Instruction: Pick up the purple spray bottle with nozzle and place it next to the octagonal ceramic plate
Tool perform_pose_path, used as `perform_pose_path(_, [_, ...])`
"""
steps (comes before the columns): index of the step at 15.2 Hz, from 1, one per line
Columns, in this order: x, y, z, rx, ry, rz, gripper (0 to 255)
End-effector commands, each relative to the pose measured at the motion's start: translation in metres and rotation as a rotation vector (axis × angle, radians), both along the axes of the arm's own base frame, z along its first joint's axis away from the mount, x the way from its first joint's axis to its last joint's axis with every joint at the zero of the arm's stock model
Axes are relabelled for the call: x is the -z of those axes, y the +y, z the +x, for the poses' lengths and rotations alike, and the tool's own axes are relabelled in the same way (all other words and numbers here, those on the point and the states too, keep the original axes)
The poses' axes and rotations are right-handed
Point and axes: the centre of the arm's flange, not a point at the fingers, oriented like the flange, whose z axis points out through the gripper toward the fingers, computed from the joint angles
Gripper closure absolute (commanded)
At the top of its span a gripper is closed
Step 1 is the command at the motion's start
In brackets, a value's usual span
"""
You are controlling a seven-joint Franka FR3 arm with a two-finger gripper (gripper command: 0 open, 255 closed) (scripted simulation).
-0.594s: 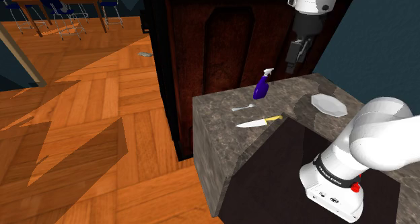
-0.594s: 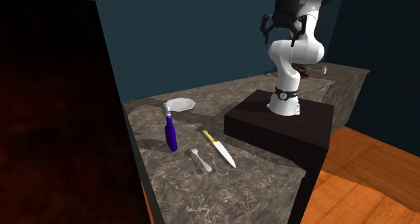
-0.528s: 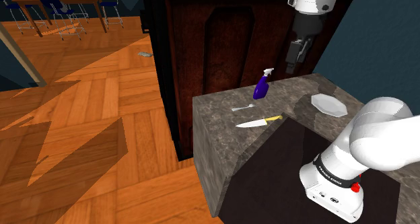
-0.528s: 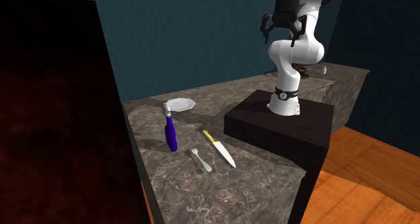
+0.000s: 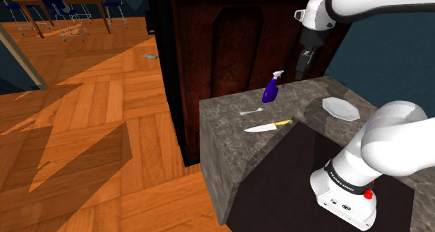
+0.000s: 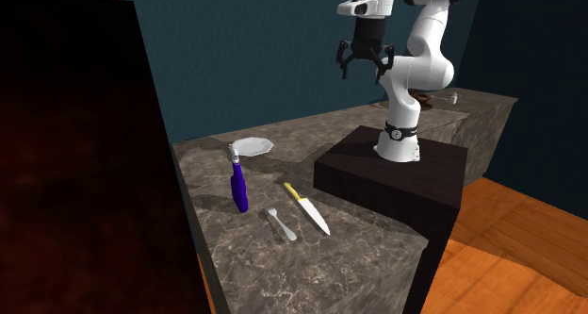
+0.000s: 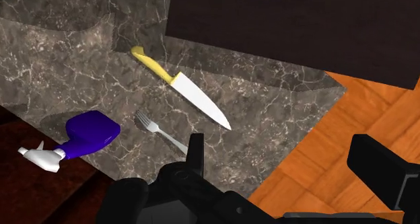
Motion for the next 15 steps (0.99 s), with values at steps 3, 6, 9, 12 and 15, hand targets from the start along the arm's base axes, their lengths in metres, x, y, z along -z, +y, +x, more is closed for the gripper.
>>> perform_pose_path(3, [0.029, -0.041, 0.013, -0.070, -0.019, -0.015, 0])
perform_pose_path(6, [0.050, -0.069, 0.025, -0.120, -0.032, -0.025, 0])
perform_pose_path(9, [0.070, -0.097, 0.039, -0.169, -0.045, -0.035, 0])
perform_pose_path(12, [0.091, -0.124, 0.055, -0.219, -0.059, -0.045, 0])
perform_pose_path(15, [0.110, -0.150, 0.072, -0.269, -0.072, -0.056, 0])
